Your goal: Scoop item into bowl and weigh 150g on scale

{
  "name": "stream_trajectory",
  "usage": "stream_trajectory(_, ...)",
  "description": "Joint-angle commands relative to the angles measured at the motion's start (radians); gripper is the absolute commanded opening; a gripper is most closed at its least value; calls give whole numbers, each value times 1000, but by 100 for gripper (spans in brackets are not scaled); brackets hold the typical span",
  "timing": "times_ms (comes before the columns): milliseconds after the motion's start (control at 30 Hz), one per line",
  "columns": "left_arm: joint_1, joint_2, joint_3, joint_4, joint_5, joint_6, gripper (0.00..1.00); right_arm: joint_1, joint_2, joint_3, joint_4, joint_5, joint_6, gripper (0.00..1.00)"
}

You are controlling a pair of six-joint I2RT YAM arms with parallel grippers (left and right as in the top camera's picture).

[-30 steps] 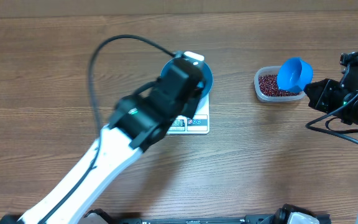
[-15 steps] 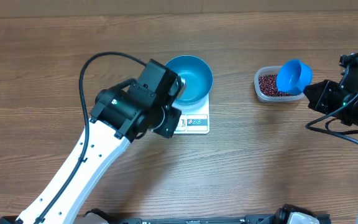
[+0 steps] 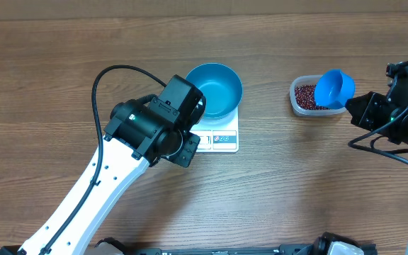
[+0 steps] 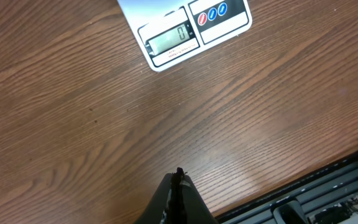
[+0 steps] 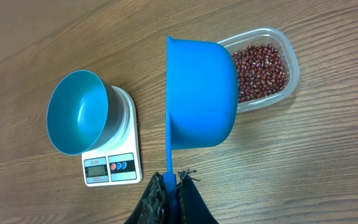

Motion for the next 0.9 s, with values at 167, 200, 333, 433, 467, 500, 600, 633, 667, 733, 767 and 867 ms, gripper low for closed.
stream_trajectory(167, -6, 5, -2, 40, -58, -14, 4, -6, -8, 25, -5, -9, -8, 3)
stream_trajectory(200, -6, 5, -2, 48, -77, -14, 4, -6, -8, 25, -5, -9, -8, 3)
stream_trajectory(333, -6, 5, -2, 73, -98, -14, 8, -6, -8, 25, -5, -9, -12, 3)
stream_trajectory(433, -6, 5, -2, 81, -98, -14, 51, -6, -8, 25, -5, -8, -12, 3)
stream_trajectory(467, -6, 5, -2, 79, -98, -14, 92, -6, -8, 25, -5, -8, -12, 3)
stream_trajectory(500, -6, 5, -2, 78, -95, -14, 100, -6, -8, 25, -5, -8, -12, 3)
stream_trajectory(600, -6, 5, -2, 76, -95, -14, 100, -6, -8, 25, -5, -8, -16, 3)
stream_trajectory(633, -6, 5, -2, 76, -95, -14, 100, -6, -8, 25, -5, -5, -19, 3)
stream_trajectory(667, -6, 5, -2, 76, -95, -15, 99, -6, -8, 25, -5, -1, -19, 4)
stream_trajectory(733, -6, 5, -2, 76, -95, -14, 99, -6, -8, 25, -5, 8, -19, 4)
stream_trajectory(767, -6, 5, -2, 76, -95, -14, 100, -6, -8, 25, -4, 14, -19, 4)
stream_trajectory(867, -6, 5, -2, 76, -95, -14, 100, -5, -8, 31, -4, 29, -19, 4)
